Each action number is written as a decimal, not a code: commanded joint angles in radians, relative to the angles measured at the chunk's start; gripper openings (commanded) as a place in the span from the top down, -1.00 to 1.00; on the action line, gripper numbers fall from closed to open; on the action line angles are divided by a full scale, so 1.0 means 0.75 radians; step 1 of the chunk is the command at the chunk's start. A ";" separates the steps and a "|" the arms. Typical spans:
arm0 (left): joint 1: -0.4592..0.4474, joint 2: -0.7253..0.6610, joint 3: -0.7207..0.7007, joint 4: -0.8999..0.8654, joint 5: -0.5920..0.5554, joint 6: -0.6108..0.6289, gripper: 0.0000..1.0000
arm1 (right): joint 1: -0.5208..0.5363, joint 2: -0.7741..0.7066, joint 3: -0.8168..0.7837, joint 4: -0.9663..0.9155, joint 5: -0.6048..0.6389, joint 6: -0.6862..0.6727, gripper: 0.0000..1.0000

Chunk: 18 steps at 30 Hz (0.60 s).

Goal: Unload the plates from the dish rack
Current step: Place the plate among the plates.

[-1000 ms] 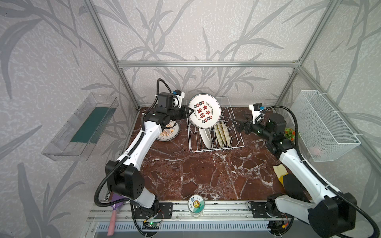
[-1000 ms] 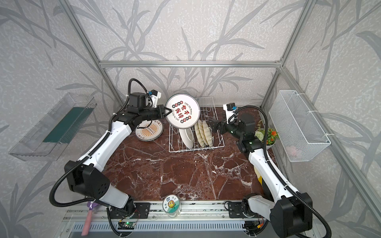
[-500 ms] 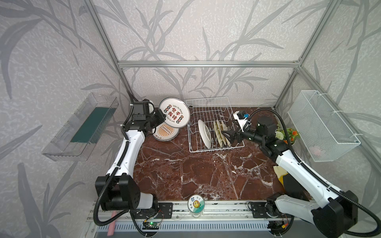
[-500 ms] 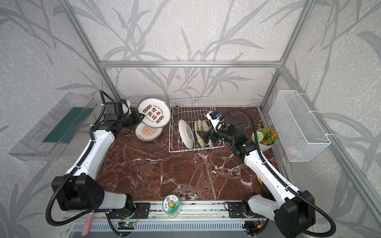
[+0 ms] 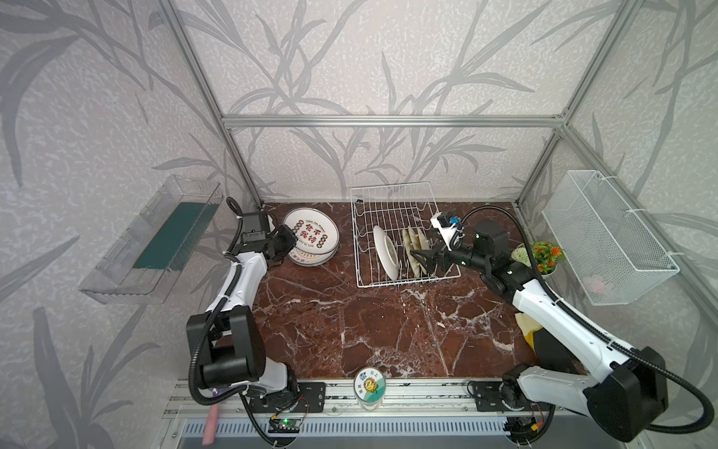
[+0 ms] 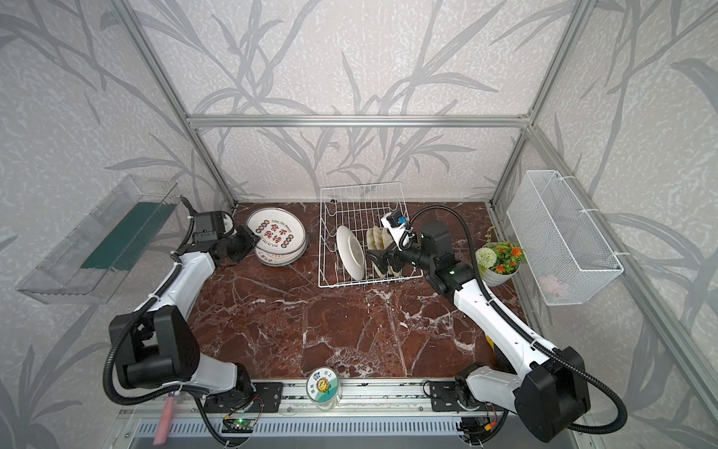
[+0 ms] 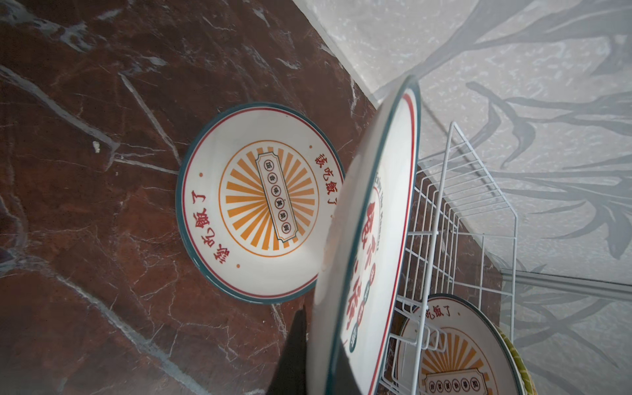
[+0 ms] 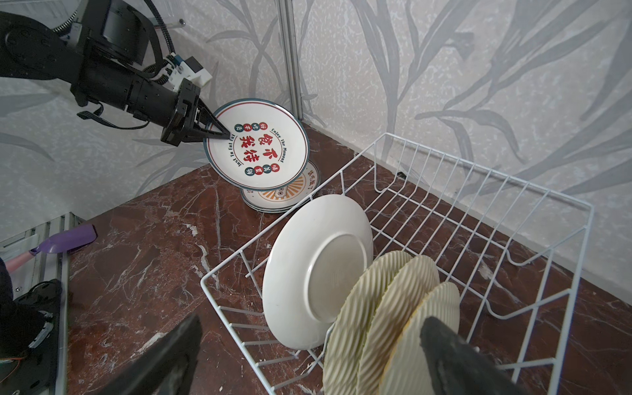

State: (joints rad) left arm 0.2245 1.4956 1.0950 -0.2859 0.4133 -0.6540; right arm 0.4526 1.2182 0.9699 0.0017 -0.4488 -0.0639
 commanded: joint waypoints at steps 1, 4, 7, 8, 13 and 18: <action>0.040 0.041 -0.023 0.196 0.090 -0.067 1.00 | 0.009 0.014 0.052 0.049 0.009 0.018 -0.98; 0.083 0.110 -0.050 0.377 0.220 -0.124 1.00 | 0.011 0.016 0.051 0.050 0.016 0.020 -0.98; 0.099 0.169 -0.067 0.490 0.251 -0.191 1.00 | 0.014 0.008 0.045 0.053 0.031 0.021 -0.98; 0.101 0.183 -0.064 0.500 0.241 -0.188 1.00 | 0.015 0.006 0.043 0.052 0.036 0.022 -0.98; 0.103 0.275 -0.037 0.489 0.228 -0.165 1.00 | 0.016 -0.005 0.039 0.035 0.059 0.005 -0.98; 0.104 0.331 -0.039 0.529 0.260 -0.193 1.00 | 0.016 -0.009 0.036 0.025 0.081 -0.003 -0.98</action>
State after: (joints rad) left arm 0.2977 1.7412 1.0443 0.0292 0.5682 -0.7704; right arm 0.4583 1.2263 0.9741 0.0143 -0.4061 -0.0570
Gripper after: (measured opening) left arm 0.073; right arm 0.991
